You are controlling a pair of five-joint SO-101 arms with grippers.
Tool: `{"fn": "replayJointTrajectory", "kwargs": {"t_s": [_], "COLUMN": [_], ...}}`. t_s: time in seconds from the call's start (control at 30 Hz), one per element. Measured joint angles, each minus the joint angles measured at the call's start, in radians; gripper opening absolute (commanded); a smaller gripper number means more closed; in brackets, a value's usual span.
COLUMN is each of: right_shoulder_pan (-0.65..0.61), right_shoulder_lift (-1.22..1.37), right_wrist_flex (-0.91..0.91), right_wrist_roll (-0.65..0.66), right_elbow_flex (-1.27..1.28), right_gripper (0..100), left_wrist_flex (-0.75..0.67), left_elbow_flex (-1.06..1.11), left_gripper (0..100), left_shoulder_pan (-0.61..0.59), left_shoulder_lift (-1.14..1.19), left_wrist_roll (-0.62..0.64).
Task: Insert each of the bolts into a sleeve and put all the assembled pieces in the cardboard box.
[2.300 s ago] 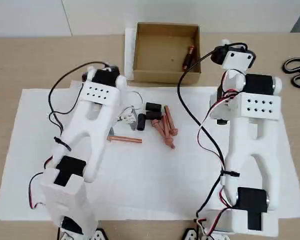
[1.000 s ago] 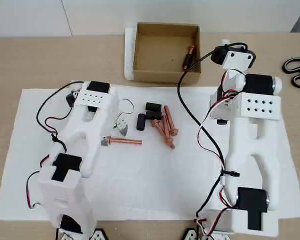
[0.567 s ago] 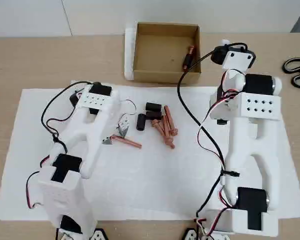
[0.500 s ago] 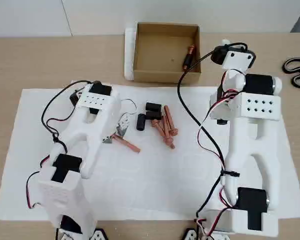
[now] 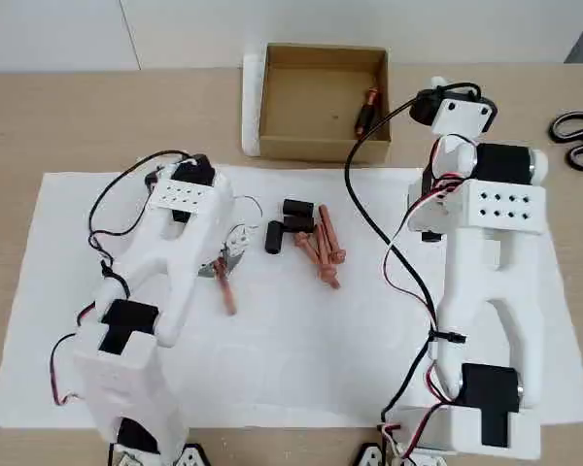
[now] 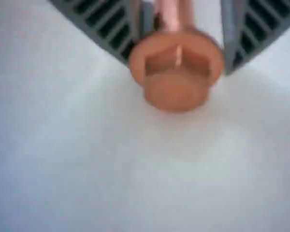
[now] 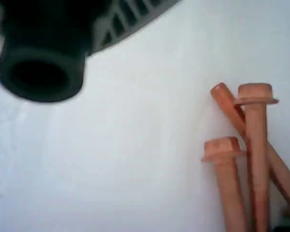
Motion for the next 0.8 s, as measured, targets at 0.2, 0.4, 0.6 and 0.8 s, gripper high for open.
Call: {"fn": "replayJointTrajectory", "kwargs": {"t_s": [0.2,0.4,0.6,0.8], "right_shoulder_pan": [0.0,0.0,0.0,0.0], "right_shoulder_lift": [0.0,0.0,0.0,0.0], "right_wrist_flex": [0.0,0.0,0.003,0.003], "right_wrist_roll": [0.0,0.0,0.0,0.0], "right_elbow_flex": [0.0,0.0,0.0,0.0], "right_gripper": [0.4,0.4,0.4,0.4], "left_wrist_flex": [0.029,0.032,0.032,0.006], "left_elbow_flex": [-0.049,-0.061,-0.061,-0.021], "left_gripper": [8,8,8,8], "left_shoulder_pan": [-0.003,-0.003,-0.003,-0.003], "left_shoulder_lift": [0.003,0.003,0.003,0.003], "left_wrist_roll": [-0.493,-0.733,-0.75,-0.75]}}
